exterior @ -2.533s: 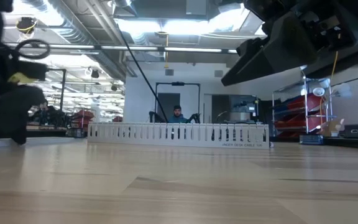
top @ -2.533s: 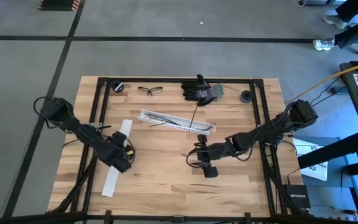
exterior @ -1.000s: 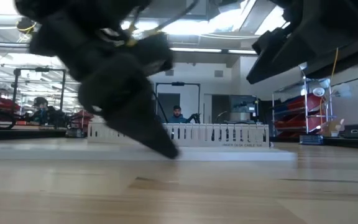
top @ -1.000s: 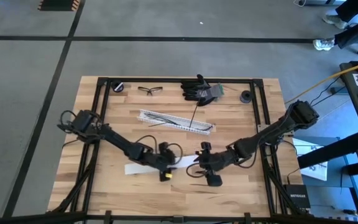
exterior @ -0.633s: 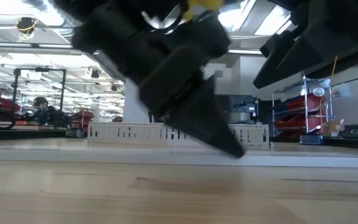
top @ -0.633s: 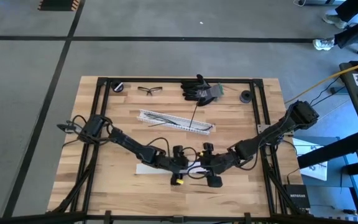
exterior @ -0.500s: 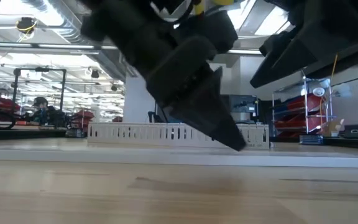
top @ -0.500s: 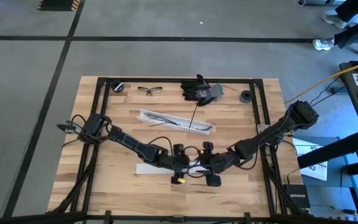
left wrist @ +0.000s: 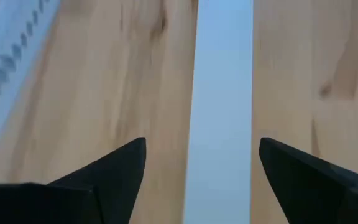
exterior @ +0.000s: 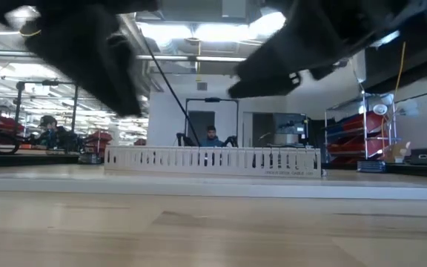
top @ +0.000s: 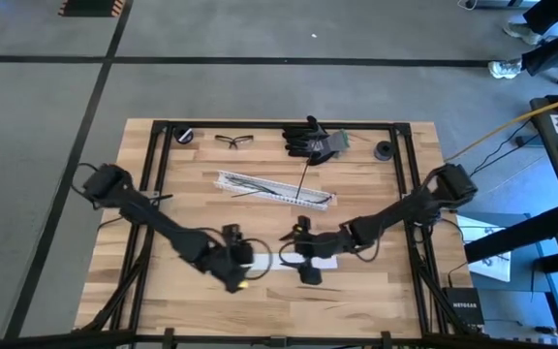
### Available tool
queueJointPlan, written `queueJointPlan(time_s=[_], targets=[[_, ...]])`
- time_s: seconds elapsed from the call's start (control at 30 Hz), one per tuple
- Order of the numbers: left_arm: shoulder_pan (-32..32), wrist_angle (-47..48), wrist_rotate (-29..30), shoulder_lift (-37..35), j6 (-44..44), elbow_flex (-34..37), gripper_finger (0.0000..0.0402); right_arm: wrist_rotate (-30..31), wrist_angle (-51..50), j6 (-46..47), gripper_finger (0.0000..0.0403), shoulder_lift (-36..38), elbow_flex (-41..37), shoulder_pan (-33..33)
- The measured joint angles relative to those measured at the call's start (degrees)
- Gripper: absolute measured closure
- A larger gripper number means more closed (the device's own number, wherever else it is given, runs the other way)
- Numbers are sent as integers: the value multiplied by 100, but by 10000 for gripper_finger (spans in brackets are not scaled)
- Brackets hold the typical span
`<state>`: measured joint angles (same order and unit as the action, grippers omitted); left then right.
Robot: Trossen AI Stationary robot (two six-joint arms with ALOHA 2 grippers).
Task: Ziptie cables
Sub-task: Close the white cable duct
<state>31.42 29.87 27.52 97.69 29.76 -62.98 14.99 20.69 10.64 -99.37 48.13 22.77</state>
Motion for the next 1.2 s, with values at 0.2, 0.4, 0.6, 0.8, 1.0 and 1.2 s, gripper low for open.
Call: queueJointPlan(time_s=[0.2, 0.4, 0.6, 0.8, 1.0, 1.2], targets=[[715, -31, 116, -512, 1284, 971, 104, -316, -6, -428, 87, -750, 637, -182], [1376, 287, 6, -566, 2563, 1484, 104, -464, -47, -707, 88, -1576, 1532, -306], [2030, 1026, 161, -592, 3605, 1521, 104, -671, -132, -857, 88, -2307, 2442, -394], [2358, 918, 759, -588, 4308, 1965, 104, -709, -112, -917, 88, -2964, 3117, -447], [2277, -107, 1147, -599, 4316, 2546, 104, -560, -126, -888, 88, -3323, 3410, -517], [2175, -1100, 1315, -599, 4055, 2861, 104, -558, -50, -486, 88, -3551, 3452, -566]])
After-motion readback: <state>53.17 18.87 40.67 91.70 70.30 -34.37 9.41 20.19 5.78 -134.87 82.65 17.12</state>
